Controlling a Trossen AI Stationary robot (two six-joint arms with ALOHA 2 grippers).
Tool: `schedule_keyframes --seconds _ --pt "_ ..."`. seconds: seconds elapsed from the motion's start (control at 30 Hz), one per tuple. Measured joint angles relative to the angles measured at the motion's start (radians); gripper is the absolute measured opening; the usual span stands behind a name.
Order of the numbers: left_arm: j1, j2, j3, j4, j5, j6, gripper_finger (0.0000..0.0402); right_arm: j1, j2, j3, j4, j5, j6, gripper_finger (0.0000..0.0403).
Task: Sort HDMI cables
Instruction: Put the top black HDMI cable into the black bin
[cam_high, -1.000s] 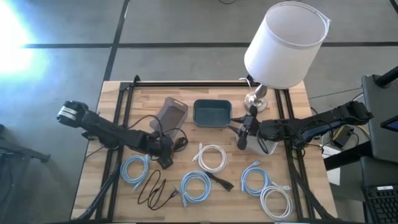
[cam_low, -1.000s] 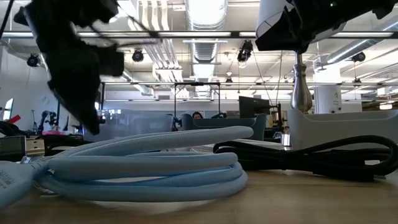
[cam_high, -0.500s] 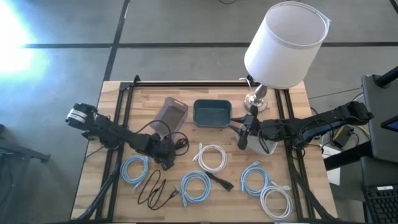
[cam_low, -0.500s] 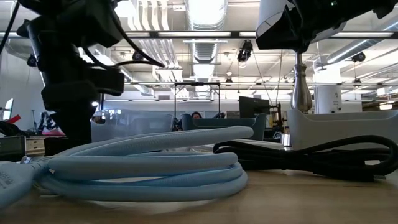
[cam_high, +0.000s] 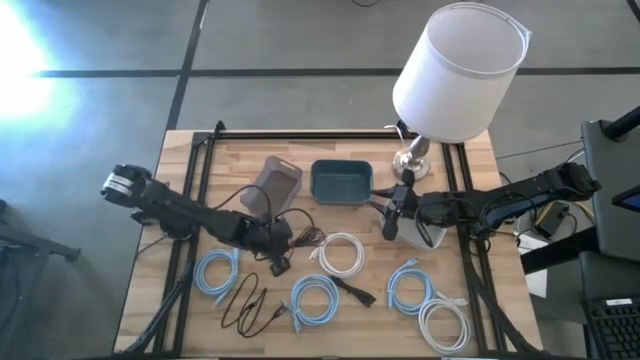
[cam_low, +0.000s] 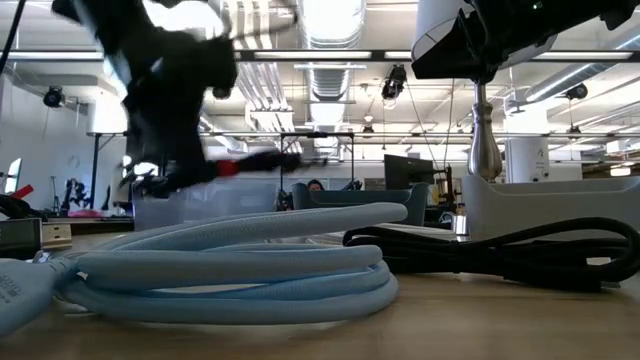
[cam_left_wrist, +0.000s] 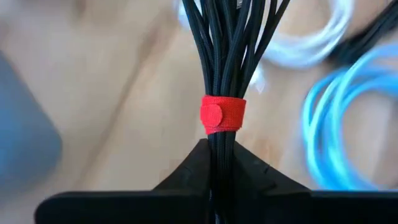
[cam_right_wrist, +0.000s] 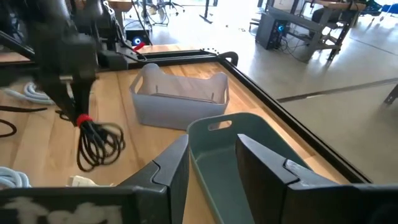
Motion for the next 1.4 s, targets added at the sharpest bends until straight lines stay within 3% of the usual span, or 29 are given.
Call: schedule_keyframes --seconds 0.3,0.53,0.7,0.93,1.13,1.4 --pt "0.072 -0.083 0.166 -0.183 -0.222 0.042 0.0041 0.000 0.000 -0.002 0.000 -0.001 0.002 0.0123" --pt "0.209 -0.164 0.168 -0.336 -0.308 0.050 0.0051 0.000 0.000 -0.002 0.001 -0.001 0.002 0.0118" --pt "0.345 -0.168 0.089 -0.381 -0.303 0.001 0.0050 0.000 0.000 -0.002 0.001 -0.001 0.025 0.0122" --pt "0.478 -0.142 -0.065 -0.216 -0.244 -0.001 0.0056 0.000 0.000 -0.002 0.001 -0.001 0.029 0.0119" --pt "0.512 -0.126 -0.153 -0.086 -0.138 0.010 0.0057 0.000 0.000 -0.003 0.000 -0.001 0.028 0.0118" --pt "0.513 -0.117 -0.225 -0.094 -0.085 0.010 0.0058 0.000 0.000 -0.003 0.000 -0.001 0.026 0.0123"
